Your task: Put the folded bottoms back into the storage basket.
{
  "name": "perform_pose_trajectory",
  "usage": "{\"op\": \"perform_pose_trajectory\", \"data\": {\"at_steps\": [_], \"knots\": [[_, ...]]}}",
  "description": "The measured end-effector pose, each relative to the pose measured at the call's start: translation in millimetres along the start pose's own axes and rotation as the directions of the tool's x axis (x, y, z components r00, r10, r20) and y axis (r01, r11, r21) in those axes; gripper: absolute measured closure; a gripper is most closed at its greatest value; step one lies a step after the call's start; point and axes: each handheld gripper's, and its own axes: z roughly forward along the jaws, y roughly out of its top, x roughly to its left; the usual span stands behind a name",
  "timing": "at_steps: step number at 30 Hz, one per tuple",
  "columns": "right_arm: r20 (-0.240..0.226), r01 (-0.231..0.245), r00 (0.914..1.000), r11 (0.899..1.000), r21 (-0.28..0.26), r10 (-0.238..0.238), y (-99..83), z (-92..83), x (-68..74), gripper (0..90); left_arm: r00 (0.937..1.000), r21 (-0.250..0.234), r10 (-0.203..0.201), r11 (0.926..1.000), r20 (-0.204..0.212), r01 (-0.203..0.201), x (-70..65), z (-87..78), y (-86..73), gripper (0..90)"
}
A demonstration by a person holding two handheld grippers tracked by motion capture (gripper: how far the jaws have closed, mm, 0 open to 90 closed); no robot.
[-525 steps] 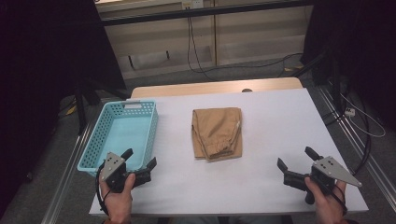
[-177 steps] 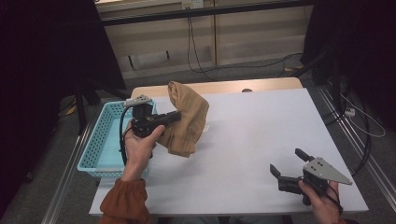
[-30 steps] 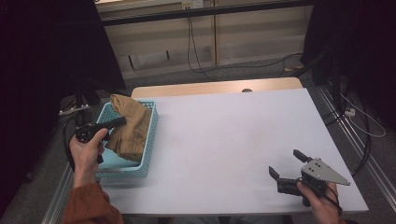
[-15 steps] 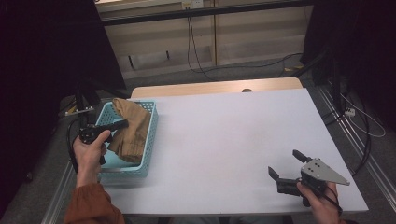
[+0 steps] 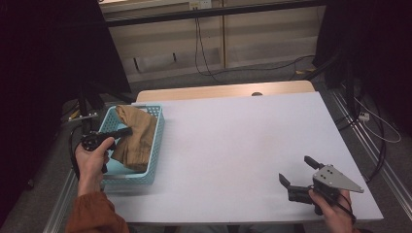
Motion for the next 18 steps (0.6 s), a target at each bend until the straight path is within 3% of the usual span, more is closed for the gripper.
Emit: {"op": "perform_pose_trajectory", "data": {"at_steps": [15, 18], "knots": [[-0.005, 0.004, 1.0, 1.0, 0.002, -0.004, -0.1, 0.0, 0.3, 0.7, 0.9983, 0.011, 0.014, 0.9998, -0.057, -0.013, 4.7, -5.5, -3.0, 85.7], [-0.005, 0.004, 1.0, 1.0, 0.002, -0.004, -0.1, 0.0, 0.3, 0.7, 0.9978, 0.004, -0.003, 1.0, -0.067, 0.003, 7.7, -7.2, -4.1, 85.6]]}}
